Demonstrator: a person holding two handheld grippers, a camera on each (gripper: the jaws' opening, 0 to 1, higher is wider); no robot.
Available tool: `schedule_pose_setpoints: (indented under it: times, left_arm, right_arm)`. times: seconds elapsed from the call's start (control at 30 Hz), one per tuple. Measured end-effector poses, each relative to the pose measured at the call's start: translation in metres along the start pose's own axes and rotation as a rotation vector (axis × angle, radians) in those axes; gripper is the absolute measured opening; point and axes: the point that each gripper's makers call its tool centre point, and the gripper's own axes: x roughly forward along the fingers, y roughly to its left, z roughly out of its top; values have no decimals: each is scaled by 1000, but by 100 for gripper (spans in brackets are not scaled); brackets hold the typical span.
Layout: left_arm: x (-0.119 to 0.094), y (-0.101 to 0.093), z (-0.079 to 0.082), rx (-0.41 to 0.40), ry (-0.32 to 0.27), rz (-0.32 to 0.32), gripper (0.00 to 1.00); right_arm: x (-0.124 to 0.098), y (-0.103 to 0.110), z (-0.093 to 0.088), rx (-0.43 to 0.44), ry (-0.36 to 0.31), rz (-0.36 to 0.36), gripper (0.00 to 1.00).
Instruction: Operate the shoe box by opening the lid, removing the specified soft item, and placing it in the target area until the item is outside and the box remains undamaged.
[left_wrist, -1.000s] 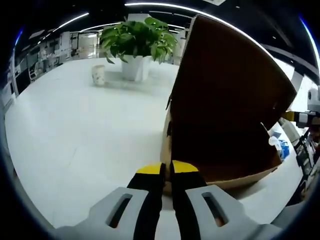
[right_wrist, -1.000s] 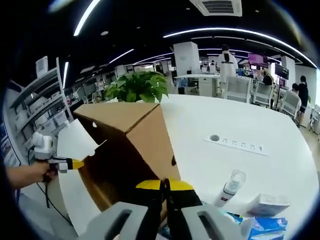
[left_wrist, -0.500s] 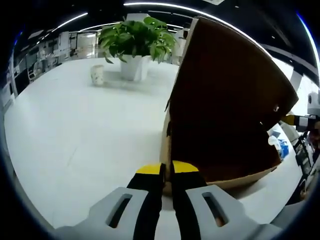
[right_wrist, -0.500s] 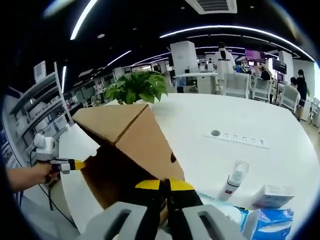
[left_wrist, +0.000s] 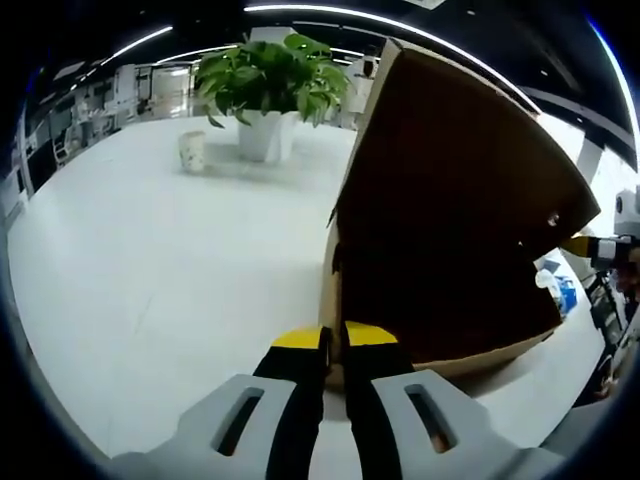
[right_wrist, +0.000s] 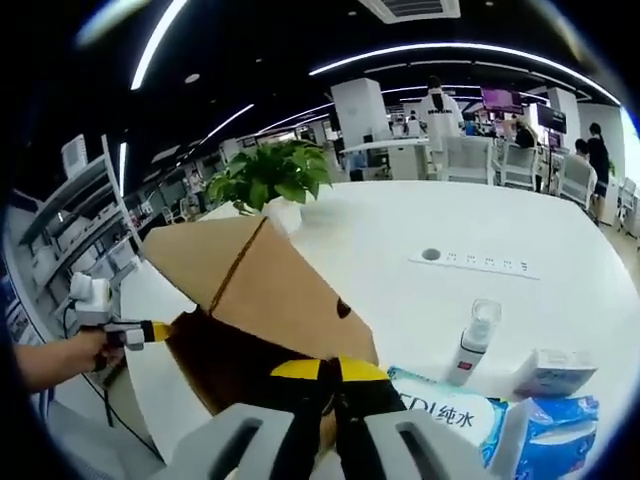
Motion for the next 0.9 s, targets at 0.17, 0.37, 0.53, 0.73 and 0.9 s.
schedule_pose_setpoints:
  times: [0.17,0.37,0.53,0.73,0.9]
  left_arm:
    - [1,0,0,14,3,-6,5]
    - [1,-1,0,27,11,-13,5]
    - [0,-1,0,49,22,-16,5]
    - [-5,-4,2,88,15,-20,5]
    - [-10,-7,8,117,-4,-30,7]
  right_arm:
    - [0,0,-8,49,15,14,0]
    - [2,3,-14,40,21,10,0]
    - [1,6,-15,25,20,15,0]
    - [-1,7,-18,5,24,21,0]
    - [-2,7,-23,-21,28,18,0]
